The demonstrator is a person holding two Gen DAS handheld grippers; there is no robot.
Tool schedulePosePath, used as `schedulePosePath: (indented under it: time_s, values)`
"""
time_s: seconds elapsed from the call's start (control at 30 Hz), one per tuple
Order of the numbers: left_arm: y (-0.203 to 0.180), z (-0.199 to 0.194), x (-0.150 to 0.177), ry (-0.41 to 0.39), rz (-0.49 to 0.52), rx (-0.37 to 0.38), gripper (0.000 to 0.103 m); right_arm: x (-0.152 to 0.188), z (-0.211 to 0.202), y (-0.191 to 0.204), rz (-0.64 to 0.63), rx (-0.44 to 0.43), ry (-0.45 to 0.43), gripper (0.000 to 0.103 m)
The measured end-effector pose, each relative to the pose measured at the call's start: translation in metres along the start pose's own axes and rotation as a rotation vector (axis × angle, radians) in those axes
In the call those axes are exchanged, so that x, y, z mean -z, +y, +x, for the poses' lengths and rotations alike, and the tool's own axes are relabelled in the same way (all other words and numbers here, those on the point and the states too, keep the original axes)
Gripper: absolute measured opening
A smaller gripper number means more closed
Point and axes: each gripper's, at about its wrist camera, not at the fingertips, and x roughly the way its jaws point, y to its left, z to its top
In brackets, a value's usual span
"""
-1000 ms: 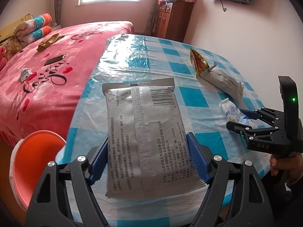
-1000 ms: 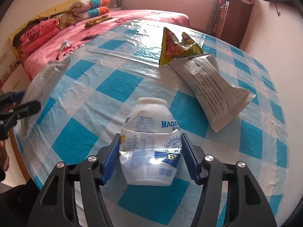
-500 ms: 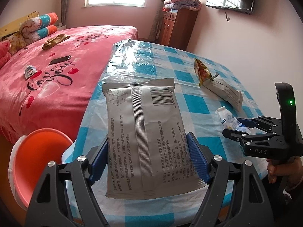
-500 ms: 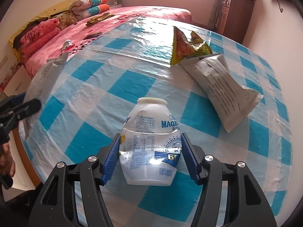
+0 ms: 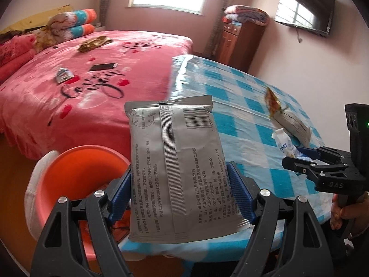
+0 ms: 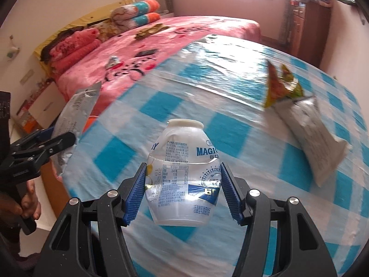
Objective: Collect trash
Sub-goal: 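Carry the grey bag and white bottle over the orange bucket with both tools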
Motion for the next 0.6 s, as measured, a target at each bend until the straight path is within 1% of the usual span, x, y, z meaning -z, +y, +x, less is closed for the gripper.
schedulePosePath:
  time_s: [0.17,0.33,0.5,0.6]
  values:
    - [0.028,-0.014,0.006,-0.006,-0.042,-0.063,0.078,-0.013,0.010,0.030,-0.042,-0.092,0.016,0.062]
    - [0.061,-0.026,0.016,-0.005,-0.102,-0.135,0.078,-0.030,0.020,0.070,-0.110,-0.183,0.025,0.062]
    - [0.097,-0.024,0.030,0.018,-0.168,-0.209,0.078,-0.047,0.031,0.111,-0.185,-0.265,0.034,0.062]
    - [0.116,-0.020,0.038,0.038,-0.206,-0.239,0.078,-0.054,0.038,0.133,-0.234,-0.291,0.035,0.063]
